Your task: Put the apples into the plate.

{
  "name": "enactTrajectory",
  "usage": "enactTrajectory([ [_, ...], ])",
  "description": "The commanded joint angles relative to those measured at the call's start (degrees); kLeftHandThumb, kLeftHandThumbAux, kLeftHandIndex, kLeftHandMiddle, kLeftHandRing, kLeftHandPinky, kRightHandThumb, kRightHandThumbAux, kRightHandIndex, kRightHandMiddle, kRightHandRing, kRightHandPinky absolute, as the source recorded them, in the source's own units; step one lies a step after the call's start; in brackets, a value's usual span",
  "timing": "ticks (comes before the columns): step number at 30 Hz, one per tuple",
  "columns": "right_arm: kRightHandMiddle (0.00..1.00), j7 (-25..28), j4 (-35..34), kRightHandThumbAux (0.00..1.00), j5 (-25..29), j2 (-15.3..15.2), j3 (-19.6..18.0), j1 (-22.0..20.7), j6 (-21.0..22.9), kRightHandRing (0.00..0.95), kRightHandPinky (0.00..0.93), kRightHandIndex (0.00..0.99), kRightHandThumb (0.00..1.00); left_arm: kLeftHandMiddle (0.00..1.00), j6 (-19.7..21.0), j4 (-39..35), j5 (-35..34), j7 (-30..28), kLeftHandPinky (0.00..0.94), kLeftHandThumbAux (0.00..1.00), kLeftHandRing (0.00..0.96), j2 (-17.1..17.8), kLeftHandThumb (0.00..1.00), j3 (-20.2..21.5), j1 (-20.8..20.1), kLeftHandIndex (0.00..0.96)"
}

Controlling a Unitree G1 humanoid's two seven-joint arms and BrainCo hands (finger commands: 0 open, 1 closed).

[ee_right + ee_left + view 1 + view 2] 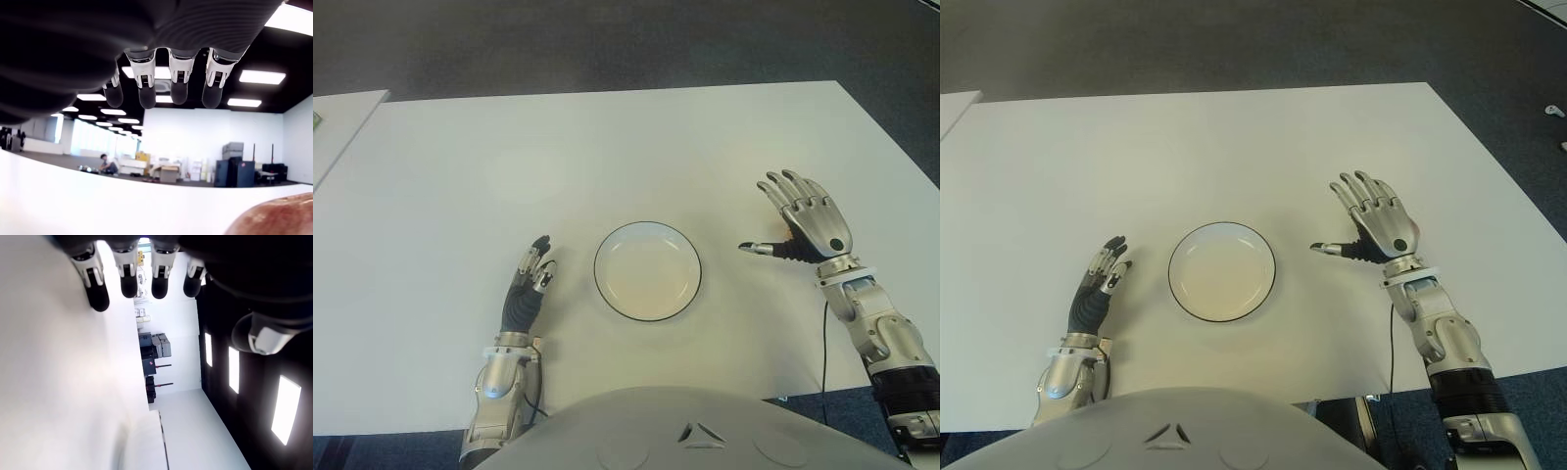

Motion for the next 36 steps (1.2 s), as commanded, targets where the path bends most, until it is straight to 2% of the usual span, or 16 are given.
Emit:
enactTrajectory([
  [1,0.0,0.1,4.2,0.195,2.8,-2.6,-0.3,-1.6,-0.5,0.0,0.0,0.0,0.291,0.0,3.5,6.9,-0.3,-1.2,0.0,0.371,0.0,0.4,0.049,0.2,2.4,0.0],
  [7,0.0,0.6,10.6,0.172,5.0,-5.4,0.4,-5.4,-1.0,0.0,0.0,0.0,0.28,0.0,3.1,7.5,-0.5,-1.6,0.0,0.357,0.0,0.9,0.055,0.7,2.2,0.0],
  [15,0.0,1.0,16.0,0.162,6.7,-7.2,2.4,-8.3,-1.0,0.0,0.0,0.0,0.274,0.0,2.8,7.5,-1.6,-2.6,0.0,0.369,0.0,1.4,0.05,1.0,2.3,0.0],
  [25,0.0,-1.5,22.5,0.16,8.6,-8.3,4.1,-9.3,-2.3,0.0,0.0,0.0,0.267,0.0,2.4,6.8,-1.5,-2.4,0.0,0.371,0.0,1.6,0.053,2.0,2.6,0.0],
  [36,0.0,-2.9,24.1,0.17,10.6,-9.9,4.1,-8.1,-2.2,0.0,0.0,0.0,0.266,0.0,3.5,5.5,-1.6,-2.1,0.0,0.37,0.0,1.6,0.059,2.8,2.9,0.0],
])
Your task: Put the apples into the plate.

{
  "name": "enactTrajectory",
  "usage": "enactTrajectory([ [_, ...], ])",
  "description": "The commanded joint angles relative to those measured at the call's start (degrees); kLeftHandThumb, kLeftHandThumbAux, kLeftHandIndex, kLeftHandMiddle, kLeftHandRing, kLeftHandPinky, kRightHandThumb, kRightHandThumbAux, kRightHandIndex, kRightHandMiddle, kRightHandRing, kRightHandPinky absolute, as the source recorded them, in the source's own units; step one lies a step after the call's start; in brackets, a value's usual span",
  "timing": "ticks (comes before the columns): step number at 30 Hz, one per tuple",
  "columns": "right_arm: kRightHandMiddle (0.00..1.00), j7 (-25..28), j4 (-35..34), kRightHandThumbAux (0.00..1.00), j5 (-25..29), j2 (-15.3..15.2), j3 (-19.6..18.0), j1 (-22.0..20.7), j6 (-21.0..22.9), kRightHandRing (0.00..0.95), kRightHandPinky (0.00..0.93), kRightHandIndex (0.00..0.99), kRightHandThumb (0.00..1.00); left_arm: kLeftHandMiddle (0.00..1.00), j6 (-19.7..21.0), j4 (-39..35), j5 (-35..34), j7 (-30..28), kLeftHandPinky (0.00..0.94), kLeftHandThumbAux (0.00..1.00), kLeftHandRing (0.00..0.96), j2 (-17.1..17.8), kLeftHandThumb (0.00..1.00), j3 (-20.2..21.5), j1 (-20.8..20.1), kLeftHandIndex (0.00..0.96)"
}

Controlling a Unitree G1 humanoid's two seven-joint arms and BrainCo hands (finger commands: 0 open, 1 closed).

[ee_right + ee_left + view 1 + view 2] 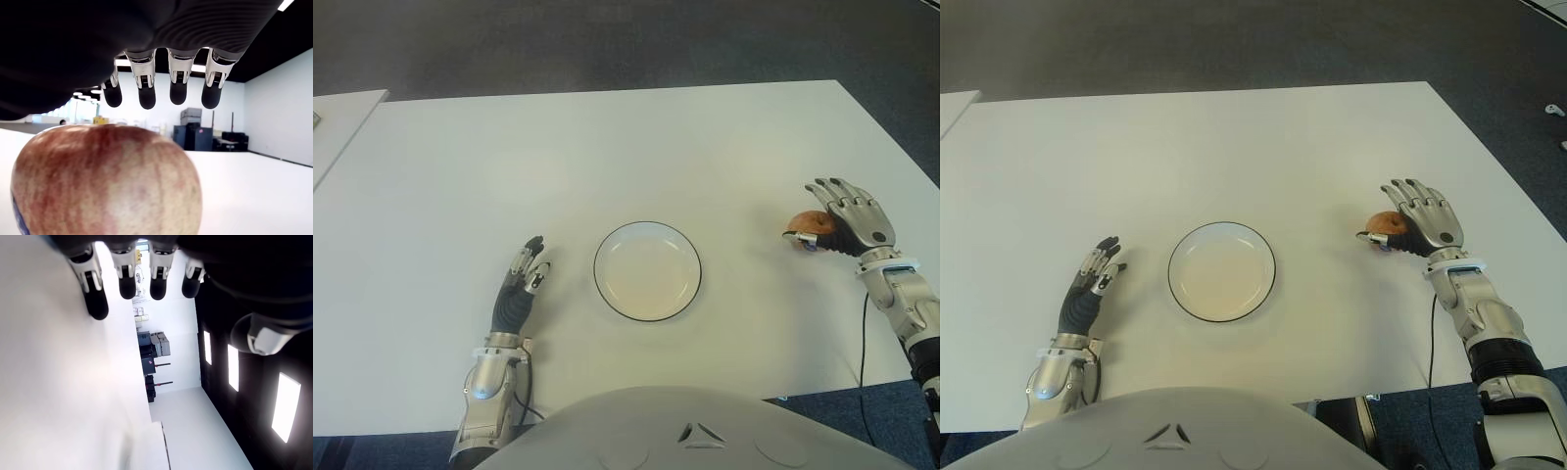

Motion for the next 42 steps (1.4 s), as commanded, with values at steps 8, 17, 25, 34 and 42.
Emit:
enactTrajectory([
  [8,0.0,0.0,2.5,0.175,2.8,-1.2,0.4,0.5,0.0,0.0,0.0,0.0,0.267,0.0,5.1,3.7,0.7,0.5,0.0,0.366,0.0,-0.2,0.066,0.5,3.1,0.0],
  [17,0.0,0.2,3.0,0.197,3.6,-0.8,1.2,0.1,0.3,0.0,0.0,0.0,0.278,0.0,5.7,3.3,1.1,0.1,0.0,0.345,0.0,0.3,0.071,0.4,2.9,0.0],
  [25,0.0,0.3,2.9,0.2,4.2,-0.3,1.7,0.3,0.5,0.0,0.0,0.0,0.276,0.0,5.3,3.3,1.1,-0.2,0.0,0.332,0.0,0.7,0.069,0.5,2.8,0.0],
  [34,0.0,0.3,3.7,0.205,5.1,0.2,2.3,0.0,0.5,0.0,0.0,0.0,0.274,0.0,5.6,3.0,0.7,-0.1,0.0,0.337,0.0,0.9,0.071,0.6,2.7,0.0],
  [42,0.0,-0.1,4.2,0.215,5.2,0.7,3.3,-0.3,0.8,0.0,0.0,0.0,0.276,0.0,6.2,2.7,0.7,0.1,0.0,0.335,0.0,0.9,0.071,0.8,2.6,0.0],
])
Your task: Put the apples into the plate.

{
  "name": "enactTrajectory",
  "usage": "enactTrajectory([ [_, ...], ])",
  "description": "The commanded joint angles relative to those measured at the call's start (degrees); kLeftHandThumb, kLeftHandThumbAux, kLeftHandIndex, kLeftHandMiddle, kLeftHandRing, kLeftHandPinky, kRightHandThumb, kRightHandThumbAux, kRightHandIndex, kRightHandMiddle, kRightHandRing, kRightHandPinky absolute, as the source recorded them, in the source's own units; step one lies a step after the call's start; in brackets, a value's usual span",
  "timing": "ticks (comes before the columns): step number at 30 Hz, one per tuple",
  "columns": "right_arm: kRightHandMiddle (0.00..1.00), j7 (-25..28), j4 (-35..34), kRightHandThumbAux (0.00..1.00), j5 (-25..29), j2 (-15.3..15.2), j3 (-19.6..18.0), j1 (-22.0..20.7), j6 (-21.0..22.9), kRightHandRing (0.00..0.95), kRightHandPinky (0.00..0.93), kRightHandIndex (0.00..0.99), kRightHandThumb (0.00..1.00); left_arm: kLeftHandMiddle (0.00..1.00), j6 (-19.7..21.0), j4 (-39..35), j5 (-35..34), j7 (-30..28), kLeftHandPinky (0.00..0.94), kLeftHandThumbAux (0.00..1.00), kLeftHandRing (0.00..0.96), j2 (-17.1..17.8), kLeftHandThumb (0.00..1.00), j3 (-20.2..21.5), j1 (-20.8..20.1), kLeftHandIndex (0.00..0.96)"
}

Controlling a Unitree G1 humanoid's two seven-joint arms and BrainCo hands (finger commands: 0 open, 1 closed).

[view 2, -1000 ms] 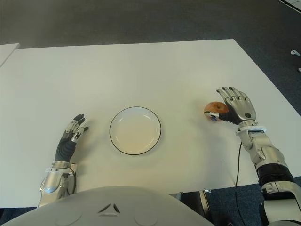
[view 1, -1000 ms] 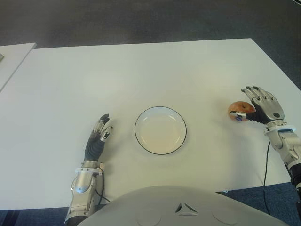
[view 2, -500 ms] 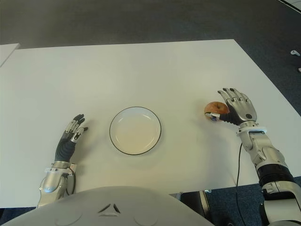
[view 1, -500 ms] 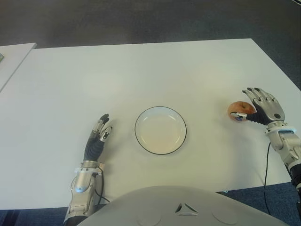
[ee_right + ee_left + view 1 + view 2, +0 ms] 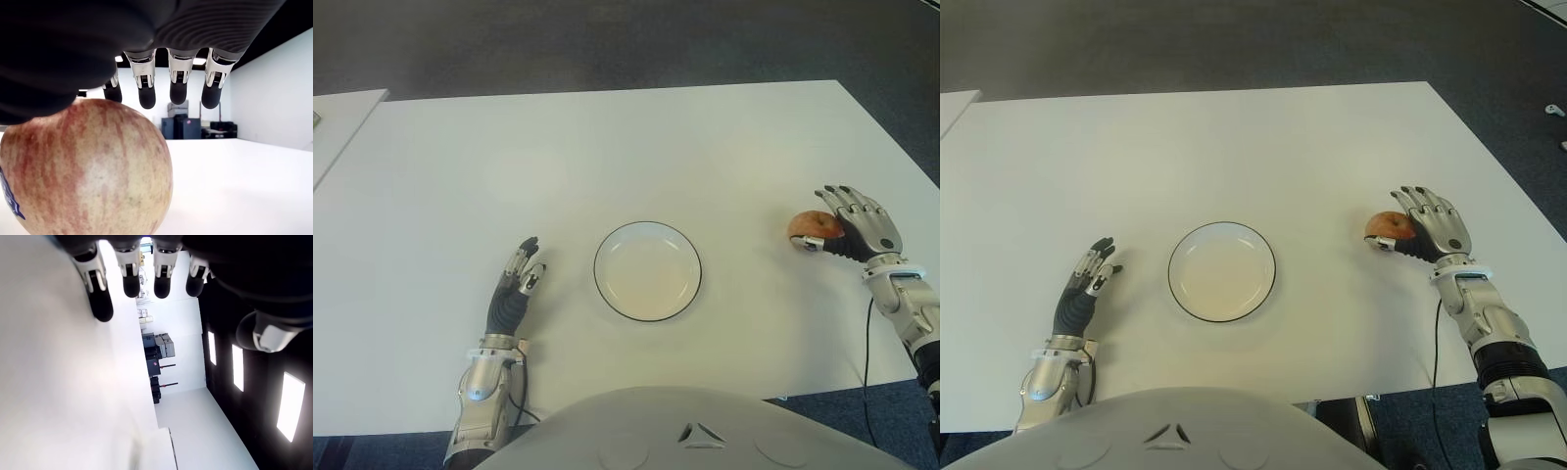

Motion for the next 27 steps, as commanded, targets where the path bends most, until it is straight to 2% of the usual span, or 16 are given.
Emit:
enactTrajectory([
  [1,0.0,0.1,0.7,0.217,0.2,1.1,1.2,-0.5,0.4,0.0,0.0,0.0,0.273,0.0,5.2,3.1,0.3,0.0,0.0,0.335,0.0,-0.1,0.071,0.1,2.3,0.0],
  [27,0.005,-2.3,8.3,0.259,0.6,5.2,5.3,-5.6,-1.0,0.0,0.0,0.0,0.285,0.0,5.7,1.6,1.0,0.5,0.0,0.333,0.0,-0.3,0.068,0.5,2.9,0.0],
])
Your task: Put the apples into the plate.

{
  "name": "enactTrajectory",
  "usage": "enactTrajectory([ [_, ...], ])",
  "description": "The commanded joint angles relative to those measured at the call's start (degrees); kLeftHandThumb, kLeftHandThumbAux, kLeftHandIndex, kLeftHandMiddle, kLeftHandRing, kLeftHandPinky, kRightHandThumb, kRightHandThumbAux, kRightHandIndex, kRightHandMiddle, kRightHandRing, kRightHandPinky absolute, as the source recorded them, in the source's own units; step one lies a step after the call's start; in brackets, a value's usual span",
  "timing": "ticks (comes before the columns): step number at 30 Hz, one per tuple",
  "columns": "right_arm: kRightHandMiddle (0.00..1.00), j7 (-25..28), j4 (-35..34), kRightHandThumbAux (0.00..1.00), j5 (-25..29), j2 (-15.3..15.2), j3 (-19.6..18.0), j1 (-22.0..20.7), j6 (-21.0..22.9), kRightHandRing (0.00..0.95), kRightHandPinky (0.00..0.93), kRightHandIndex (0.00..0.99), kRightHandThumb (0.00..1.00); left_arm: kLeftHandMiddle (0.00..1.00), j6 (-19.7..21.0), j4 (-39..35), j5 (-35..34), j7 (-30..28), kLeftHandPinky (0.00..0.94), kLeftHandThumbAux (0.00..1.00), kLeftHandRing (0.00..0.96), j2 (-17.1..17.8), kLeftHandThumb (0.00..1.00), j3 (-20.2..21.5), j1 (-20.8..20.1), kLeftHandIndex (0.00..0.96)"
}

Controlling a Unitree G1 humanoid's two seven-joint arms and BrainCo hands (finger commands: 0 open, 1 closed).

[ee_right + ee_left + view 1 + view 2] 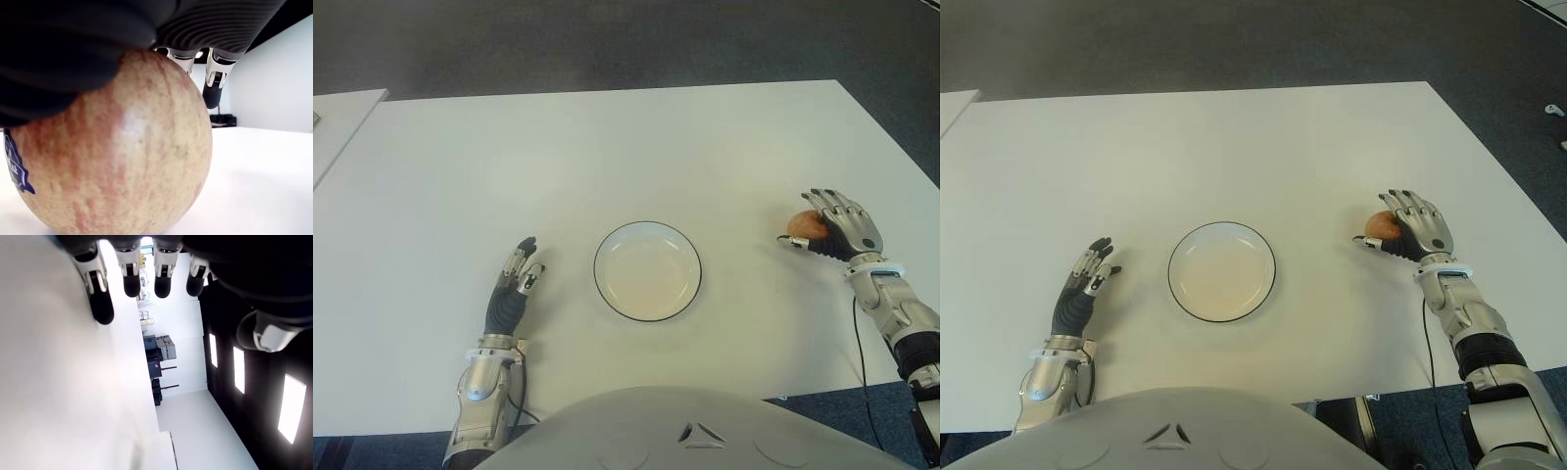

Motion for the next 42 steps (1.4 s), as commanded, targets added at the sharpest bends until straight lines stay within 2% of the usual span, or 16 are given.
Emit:
enactTrajectory([
  [1,0.009,-0.6,2.6,0.261,0.3,1.9,1.7,-1.2,-1.0,0.0,0.0,0.002,0.284,0.0,5.2,2.0,0.9,0.5,0.0,0.333,0.0,-0.2,0.067,-0.1,2.7,0.0],
  [6,0.026,-3.3,6.0,0.275,0.5,3.0,2.7,-2.9,-2.5,0.002,0.0,0.029,0.284,0.0,5.3,1.6,0.9,0.5,0.0,0.333,0.0,-0.3,0.067,0.1,2.9,0.0],
  [8,0.063,-5.2,8.0,0.294,0.6,3.7,3.0,-3.9,-3.3,0.028,0.012,0.097,0.307,0.0,5.1,1.5,0.8,0.5,0.0,0.333,0.0,-0.3,0.067,0.2,3.0,0.0],
  [9,0.186,-6.0,9.1,0.324,0.7,4.0,3.1,-4.3,-3.6,0.161,0.137,0.17,0.363,0.0,5.1,1.4,0.8,0.5,0.0,0.333,0.0,-0.4,0.067,0.2,3.1,0.0],
  [10,0.267,-7.3,9.9,0.343,0.7,4.3,3.1,-4.8,-3.9,0.247,0.218,0.218,0.399,0.0,5.1,1.2,0.7,0.4,0.0,0.333,0.0,-0.4,0.067,0.2,3.2,0.0],
  [13,0.476,-11.1,12.4,0.388,0.3,5.0,3.7,-6.0,-4.5,0.457,0.419,0.375,0.499,0.0,5.1,1.0,0.7,0.3,0.0,0.337,0.0,-0.3,0.066,0.3,3.4,0.0],
  [19,0.659,-17.9,16.6,0.481,-0.3,6.0,5.3,-7.9,-6.1,0.642,0.573,0.602,0.655,0.0,5.1,0.5,0.7,0.4,0.0,0.338,0.0,-0.4,0.06,0.3,3.7,0.0],
  [20,0.669,-18.8,17.2,0.488,-0.1,6.5,5.3,-8.2,-6.2,0.652,0.581,0.615,0.667,0.0,5.1,0.4,0.7,0.5,0.0,0.338,0.0,-0.5,0.06,0.4,3.7,0.0],
  [22,0.741,-20.2,18.0,0.547,0.3,7.1,5.5,-8.7,-6.4,0.733,0.674,0.689,0.747,0.0,5.2,0.2,0.7,0.6,0.0,0.339,0.0,-0.6,0.059,0.4,3.8,0.0],
  [25,0.804,-22.0,18.6,0.594,0.9,7.8,5.6,-9.0,-7.0,0.802,0.776,0.757,0.836,0.0,5.0,0.2,1.0,0.8,0.0,0.337,0.0,-0.4,0.054,0.5,3.8,0.0],
  [28,0.851,-23.6,19.3,0.62,1.4,8.3,5.5,-9.4,-7.7,0.847,0.843,0.811,0.92,0.0,4.3,0.7,0.8,0.4,0.0,0.335,0.0,-0.2,0.047,0.7,3.6,0.0],
  [31,0.871,-24.0,19.9,0.63,1.8,8.5,5.6,-9.6,-8.3,0.867,0.869,0.835,0.96,0.0,4.0,0.9,0.4,0.1,0.0,0.335,0.0,-0.1,0.044,0.8,3.6,0.0],
  [42,0.89,-23.5,20.4,0.63,4.9,8.6,4.9,-9.7,-13.0,0.884,0.872,0.858,0.999,0.0,0.3,3.0,-1.0,-1.5,0.0,0.328,0.0,0.4,0.046,1.1,3.2,0.0],
])
